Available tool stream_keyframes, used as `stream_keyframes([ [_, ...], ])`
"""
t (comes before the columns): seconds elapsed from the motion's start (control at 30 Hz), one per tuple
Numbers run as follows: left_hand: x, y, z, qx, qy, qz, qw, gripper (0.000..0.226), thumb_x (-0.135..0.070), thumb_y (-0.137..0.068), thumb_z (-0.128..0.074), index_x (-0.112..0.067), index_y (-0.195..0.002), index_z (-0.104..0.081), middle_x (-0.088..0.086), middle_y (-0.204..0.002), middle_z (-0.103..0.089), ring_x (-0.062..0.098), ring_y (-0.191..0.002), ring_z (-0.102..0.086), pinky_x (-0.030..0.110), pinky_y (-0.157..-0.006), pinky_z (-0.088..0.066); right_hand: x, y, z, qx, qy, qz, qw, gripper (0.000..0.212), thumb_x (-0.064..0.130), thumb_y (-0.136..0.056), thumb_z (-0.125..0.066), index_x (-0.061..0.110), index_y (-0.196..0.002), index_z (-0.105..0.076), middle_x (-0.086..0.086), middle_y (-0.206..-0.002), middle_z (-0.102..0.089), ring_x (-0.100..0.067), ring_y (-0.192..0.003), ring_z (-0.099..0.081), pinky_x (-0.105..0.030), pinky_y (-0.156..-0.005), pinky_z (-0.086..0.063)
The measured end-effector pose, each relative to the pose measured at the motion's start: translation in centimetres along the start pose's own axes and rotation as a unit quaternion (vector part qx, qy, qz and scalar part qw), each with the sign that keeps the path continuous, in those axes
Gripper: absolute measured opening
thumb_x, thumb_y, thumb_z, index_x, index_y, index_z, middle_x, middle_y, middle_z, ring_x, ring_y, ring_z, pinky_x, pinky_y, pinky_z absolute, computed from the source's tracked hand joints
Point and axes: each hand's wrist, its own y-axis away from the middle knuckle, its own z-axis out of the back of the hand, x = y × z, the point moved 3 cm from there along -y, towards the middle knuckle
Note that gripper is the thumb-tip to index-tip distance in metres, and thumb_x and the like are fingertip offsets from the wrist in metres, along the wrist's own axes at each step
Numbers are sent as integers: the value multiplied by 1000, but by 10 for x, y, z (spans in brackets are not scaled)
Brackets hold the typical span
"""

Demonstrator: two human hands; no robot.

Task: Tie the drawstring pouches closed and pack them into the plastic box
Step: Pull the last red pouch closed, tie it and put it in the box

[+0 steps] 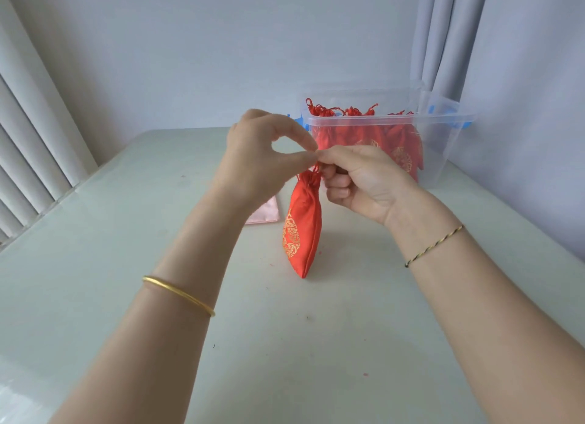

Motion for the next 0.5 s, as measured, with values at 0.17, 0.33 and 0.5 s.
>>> stream_keyframes([
  [0.17,2,0,-4,-24,-79,-26,996,12,-25,-76,-73,-32,-82,-65,-6,-102,-42,12,-109,-38,0,-79,-27,3,3,0,19,-28,-17,999,29,4,-86,-57,10,-59,-47,-1,-51,-42,-6,-37,-30,-17,-37,-22],
  [0.33,4,-2,-4,-28,-98,-52,993,10,-24,-77,-73,-29,-83,-68,-6,-100,-43,10,-105,-36,-6,-78,-23,5,3,1,33,-17,-8,999,27,3,-87,-57,8,-61,-50,-1,-51,-44,-5,-37,-33,-16,-37,-25],
  [0.5,8,-3,-8,-39,-91,-58,993,3,-19,-80,-70,-21,-81,-68,-7,-94,-46,13,-99,-43,8,-76,-32,6,3,5,40,7,14,999,16,4,-85,-61,5,-70,-59,-2,-54,-48,-5,-39,-37,-15,-39,-30],
])
